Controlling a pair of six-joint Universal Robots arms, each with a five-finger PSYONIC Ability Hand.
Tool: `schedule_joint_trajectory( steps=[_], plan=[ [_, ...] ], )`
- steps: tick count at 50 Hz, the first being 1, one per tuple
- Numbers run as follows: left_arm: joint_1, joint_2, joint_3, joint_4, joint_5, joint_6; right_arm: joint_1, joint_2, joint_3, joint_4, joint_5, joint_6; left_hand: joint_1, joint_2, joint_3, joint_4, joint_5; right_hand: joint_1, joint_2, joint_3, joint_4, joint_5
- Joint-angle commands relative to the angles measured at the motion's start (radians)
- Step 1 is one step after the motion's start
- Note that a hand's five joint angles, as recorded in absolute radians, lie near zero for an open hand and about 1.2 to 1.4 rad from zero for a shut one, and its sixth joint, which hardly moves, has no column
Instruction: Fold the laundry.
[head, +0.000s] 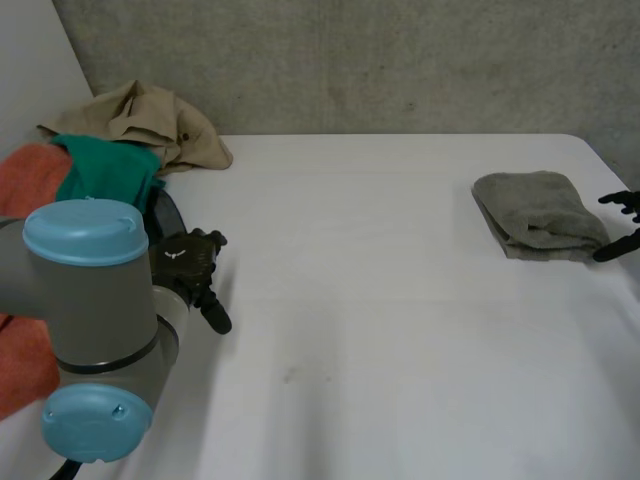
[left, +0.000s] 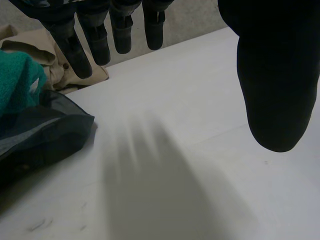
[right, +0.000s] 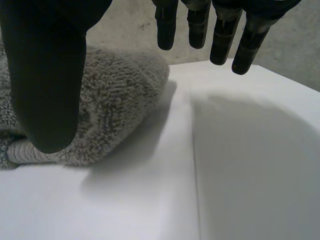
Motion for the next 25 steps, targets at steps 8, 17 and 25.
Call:
schedule_joint_trajectory(
  steps=[8,17,25],
  plan=[
    [0.001,0.007,-0.011,0.015,0.002,0.0,0.047,0.006,-0.035,0.04,0.01,0.001,-0.014,-0.013,-0.017,-0.011,-0.027,0.062,0.043,0.053,0.033,0.03],
    [0.0,0.006,-0.011,0.013,0.015,0.0,0.055,0.019,-0.045,0.042,0.03,0.0,-0.014,-0.013,-0.017,-0.011,-0.027,0.106,0.087,0.097,0.077,0.074],
    [0.0,0.006,-0.021,0.018,0.028,0.0,0.07,0.062,-0.097,0.042,0.094,-0.003,-0.014,-0.013,-0.017,-0.011,-0.027,0.414,0.395,0.405,0.384,0.382]
  ],
)
